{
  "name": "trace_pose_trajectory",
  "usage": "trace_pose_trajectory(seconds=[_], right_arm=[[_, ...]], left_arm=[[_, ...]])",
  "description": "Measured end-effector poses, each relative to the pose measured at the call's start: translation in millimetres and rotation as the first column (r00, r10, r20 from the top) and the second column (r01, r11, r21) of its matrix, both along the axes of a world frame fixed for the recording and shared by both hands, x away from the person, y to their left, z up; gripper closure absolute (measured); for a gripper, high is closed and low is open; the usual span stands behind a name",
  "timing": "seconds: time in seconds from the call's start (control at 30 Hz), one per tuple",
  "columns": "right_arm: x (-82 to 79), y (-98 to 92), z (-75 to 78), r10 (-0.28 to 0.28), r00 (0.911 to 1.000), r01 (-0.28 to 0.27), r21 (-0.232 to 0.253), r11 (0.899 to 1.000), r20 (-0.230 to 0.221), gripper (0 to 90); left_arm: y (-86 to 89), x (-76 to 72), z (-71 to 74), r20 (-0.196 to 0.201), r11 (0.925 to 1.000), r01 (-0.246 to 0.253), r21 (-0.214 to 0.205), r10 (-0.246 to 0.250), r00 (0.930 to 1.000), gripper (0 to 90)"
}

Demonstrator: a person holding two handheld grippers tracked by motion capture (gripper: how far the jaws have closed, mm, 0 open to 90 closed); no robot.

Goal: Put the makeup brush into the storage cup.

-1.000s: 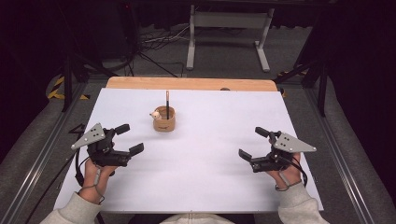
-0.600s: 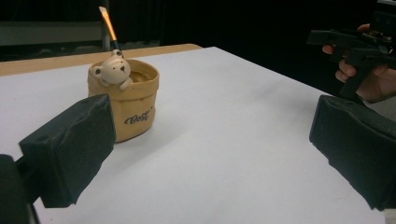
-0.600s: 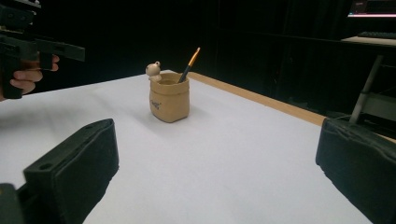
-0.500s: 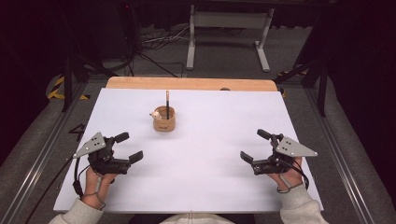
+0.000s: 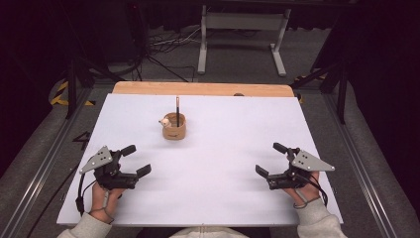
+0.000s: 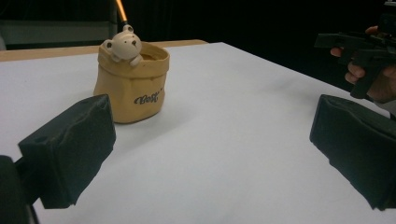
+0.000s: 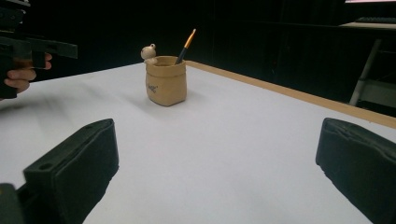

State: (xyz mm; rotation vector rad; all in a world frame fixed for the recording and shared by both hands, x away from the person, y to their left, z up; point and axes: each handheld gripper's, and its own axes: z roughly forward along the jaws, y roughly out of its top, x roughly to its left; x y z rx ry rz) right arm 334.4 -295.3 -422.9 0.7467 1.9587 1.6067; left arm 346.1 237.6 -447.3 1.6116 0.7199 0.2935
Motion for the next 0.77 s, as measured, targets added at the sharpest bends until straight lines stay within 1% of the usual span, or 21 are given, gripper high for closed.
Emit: trace_pose_trajectory(seconds=[0.1, 0.23, 0.33, 0.4, 0.47, 0.77], right_arm=[[0.3, 0.0, -0.8, -0.002, 1.0000, 0.002, 0.003, 1.000, 0.000, 0.0], [1.0, 0.3, -3.2, -0.007, 0.9999, 0.007, 0.006, 1.000, -0.010, 0.0], [1.7, -0.4, -4.3, -0.014, 0.9998, 0.014, 0.006, 1.000, -0.016, 0.0], [1.9, -0.5, -5.1, -0.018, 0.9997, 0.018, 0.008, 1.000, -0.019, 0.0], [2.4, -0.5, -5.8, -0.017, 0.9996, 0.017, 0.003, 1.000, -0.021, 0.0], [1.7, -0.8, -5.0, -0.014, 0.9997, 0.014, 0.014, 1.000, -0.019, 0.0]], left_arm=[[0.8, 0.5, -2.8, -0.010, 1.0000, -0.005, -0.003, 0.005, 0.9999, 1.1], [0.9, 1.5, -5.0, -0.020, 0.9999, -0.011, 0.005, 0.011, 0.9997, 1.1], [0.5, 2.5, -6.4, -0.018, 0.9997, -0.019, 0.012, 0.020, 0.9996, 1.1], [0.1, 3.0, -7.8, -0.026, 0.9995, -0.030, 0.010, 0.030, 0.9992, 1.1], [0.6, 3.8, -8.7, -0.035, 0.9996, -0.026, 0.010, 0.027, 0.9990, 1.1], [0.5, 3.6, -8.2, -0.028, 0.9996, -0.026, 0.005, 0.026, 0.9992, 1.1]])
